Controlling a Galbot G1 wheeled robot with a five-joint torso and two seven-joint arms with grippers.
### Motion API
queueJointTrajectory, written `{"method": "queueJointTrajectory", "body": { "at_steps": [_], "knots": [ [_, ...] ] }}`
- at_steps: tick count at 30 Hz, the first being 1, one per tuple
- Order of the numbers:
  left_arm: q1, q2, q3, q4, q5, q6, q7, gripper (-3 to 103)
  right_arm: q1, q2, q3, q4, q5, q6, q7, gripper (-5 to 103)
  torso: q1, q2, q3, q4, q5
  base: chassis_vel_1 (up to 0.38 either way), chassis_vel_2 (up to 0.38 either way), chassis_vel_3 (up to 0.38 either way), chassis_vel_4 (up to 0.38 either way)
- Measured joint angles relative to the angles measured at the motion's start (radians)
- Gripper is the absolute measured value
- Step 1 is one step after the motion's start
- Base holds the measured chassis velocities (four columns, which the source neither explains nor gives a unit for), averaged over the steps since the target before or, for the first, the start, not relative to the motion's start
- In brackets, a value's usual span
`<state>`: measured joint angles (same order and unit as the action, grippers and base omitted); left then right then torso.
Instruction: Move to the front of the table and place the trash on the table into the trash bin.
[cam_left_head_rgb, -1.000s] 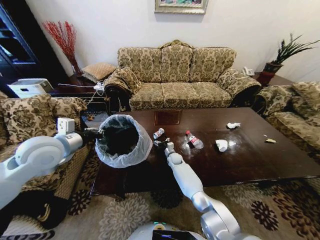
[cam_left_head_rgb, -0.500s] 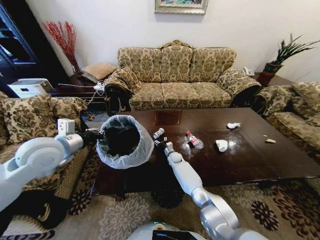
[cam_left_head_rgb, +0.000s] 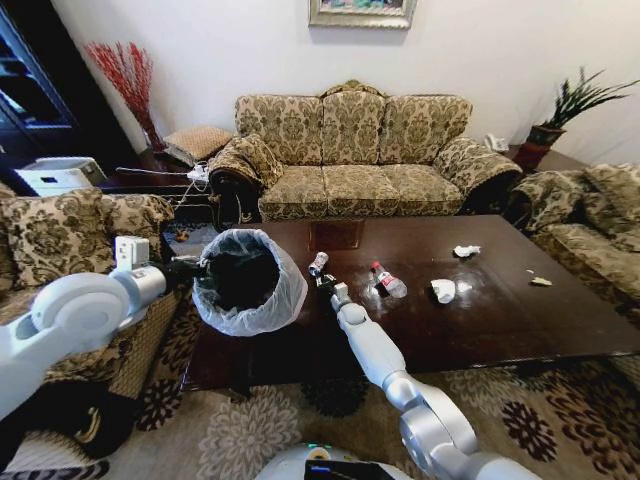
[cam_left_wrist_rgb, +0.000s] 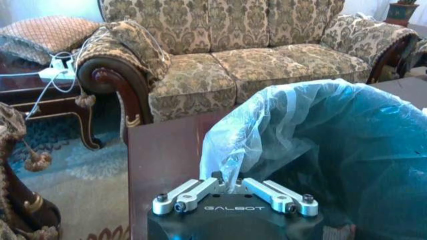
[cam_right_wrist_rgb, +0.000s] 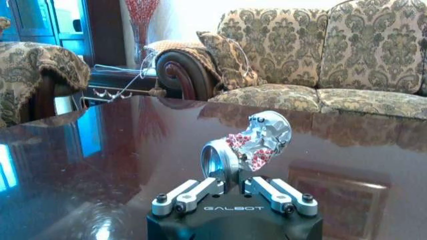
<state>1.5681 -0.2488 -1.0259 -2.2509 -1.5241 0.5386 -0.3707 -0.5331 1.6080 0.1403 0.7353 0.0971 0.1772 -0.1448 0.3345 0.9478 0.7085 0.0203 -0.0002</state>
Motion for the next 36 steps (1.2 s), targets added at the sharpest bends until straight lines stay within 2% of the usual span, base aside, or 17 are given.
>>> {"method": "queueJointTrajectory", "body": {
  "at_steps": [4, 5, 6, 7, 8, 9, 11, 14, 15, 17, 18, 20, 22, 25, 26, 28, 36],
  "knots": [
    [-0.002, 0.013, -0.002, 0.018, -0.018, -0.003, -0.010, 0, -0.049, 0.000, -0.027, 0.111, 0.033, -0.017, 0.023, 8, 0.000, 0.000, 0.000, -0.0001, 0.0001, 0.000, 0.000, 0.000, 0.000],
    [-0.003, 0.021, -0.004, 0.037, -0.036, -0.002, -0.016, 0, -0.083, 0.000, -0.041, 0.212, 0.066, -0.037, 0.049, 8, 0.000, 0.000, 0.000, -0.0001, 0.0005, 0.000, 0.000, 0.000, 0.000],
    [-0.011, 0.035, -0.005, 0.073, -0.098, 0.005, -0.053, 0, -0.126, 0.000, -0.047, 0.366, 0.092, -0.035, 0.087, 8, 0.000, 0.000, 0.000, 0.0001, 0.0000, 0.000, 0.000, 0.000, 0.000],
    [-0.013, 0.042, -0.005, 0.087, -0.128, 0.006, -0.076, 0, -0.146, -0.001, -0.047, 0.447, 0.092, -0.020, 0.093, 8, 0.000, 0.000, 0.000, 0.0001, 0.0000, 0.000, 0.000, 0.000, 0.000],
    [-0.013, 0.042, -0.005, 0.087, -0.128, 0.006, -0.076, 0, -0.146, -0.001, -0.047, 0.447, 0.092, -0.020, 0.093, 8, 0.000, 0.000, 0.000, 0.0001, 0.0000, 0.000, 0.000, 0.000, 0.000],
    [-0.015, 0.049, -0.005, 0.102, -0.157, 0.008, -0.094, 0, -0.167, -0.018, -0.048, 0.539, 0.093, -0.012, 0.095, 8, 0.000, 0.000, 0.000, 0.0005, 0.0008, 0.000, 0.000, 0.000, 0.000],
    [-0.015, 0.055, -0.004, 0.131, -0.179, 0.003, -0.129, 0, -0.211, -0.094, -0.043, 0.740, 0.117, -0.021, 0.097, 8, 0.000, 0.000, 0.000, 0.0002, -0.0002, 0.000, 0.000, 0.000, 0.000],
    [-0.015, 0.055, -0.004, 0.138, -0.185, 0.000, -0.143, 0, -0.231, -0.130, -0.042, 0.835, 0.143, -0.035, 0.100, 8, 0.000, 0.000, 0.000, -0.0002, -0.0001, 0.000, 0.000, 0.000, 0.000],
    [-0.015, 0.056, -0.003, 0.141, -0.195, -0.002, -0.153, 0, -0.268, -0.192, -0.059, 0.979, 0.205, -0.073, 0.115, 8, 0.000, 0.000, 0.000, -0.0003, 0.0006, 0.000, 0.000, 0.000, 0.000],
    [-0.014, 0.056, -0.002, 0.141, -0.200, -0.002, -0.155, 0, -0.284, -0.217, -0.073, 1.038, 0.229, -0.088, 0.121, 8, 0.000, 0.000, 0.000, -0.0003, 0.0005, 0.000, 0.000, 0.000, 0.000],
    [-0.012, 0.058, 0.000, 0.137, -0.203, -0.002, -0.159, 0, -0.314, -0.263, -0.110, 1.152, 0.262, -0.114, 0.125, 8, 0.000, 0.000, 0.000, -0.0006, 0.0004, 0.000, 0.000, 0.000, 0.000],
    [-0.008, 0.061, 0.002, 0.119, -0.207, 0.004, -0.160, 0, -0.338, -0.302, -0.170, 1.255, 0.278, -0.136, 0.124, 8, 0.000, 0.000, 0.000, -0.0003, 0.0004, 0.000, 0.000, 0.000, 0.000],
    [-0.007, 0.062, 0.003, 0.109, -0.208, 0.007, -0.160, 0, -0.341, -0.308, -0.193, 1.280, 0.279, -0.144, 0.124, 8, 0.000, 0.000, 0.000, -0.0002, 0.0002, 0.000, 0.000, 0.000, 0.000],
    [-0.001, 0.066, 0.005, 0.050, -0.207, 0.014, -0.171, 0, -0.318, -0.313, -0.315, 1.319, 0.269, -0.161, 0.112, 8, 0.000, 0.000, 0.000, 0.0001, 0.0000, 0.000, 0.000, 0.000, 0.000],
    [-0.001, 0.066, 0.005, 0.050, -0.207, 0.014, -0.171, 0, -0.318, -0.313, -0.315, 1.319, 0.269, -0.161, 0.112, 8, 0.000, 0.000, 0.000, 0.0001, 0.0000, 0.000, 0.000, 0.000, 0.000],
    [0.005, 0.065, 0.006, -0.005, -0.205, 0.018, -0.180, 0, -0.286, -0.298, -0.376, 1.284, 0.227, -0.156, 0.096, 8, 0.000, 0.000, 0.000, 0.0001, 0.0003, 0.000, 0.000, 0.000, 0.000],
    [0.006, 0.079, 0.001, -0.058, -0.212, 0.026, -0.182, 0, -0.259, -0.275, -0.442, 1.237, 0.155, -0.166, 0.107, 8, 0.000, 0.000, 0.000, 0.0001, 0.0002, 0.000, 0.000, 0.000, 0.000]
  ]
}}
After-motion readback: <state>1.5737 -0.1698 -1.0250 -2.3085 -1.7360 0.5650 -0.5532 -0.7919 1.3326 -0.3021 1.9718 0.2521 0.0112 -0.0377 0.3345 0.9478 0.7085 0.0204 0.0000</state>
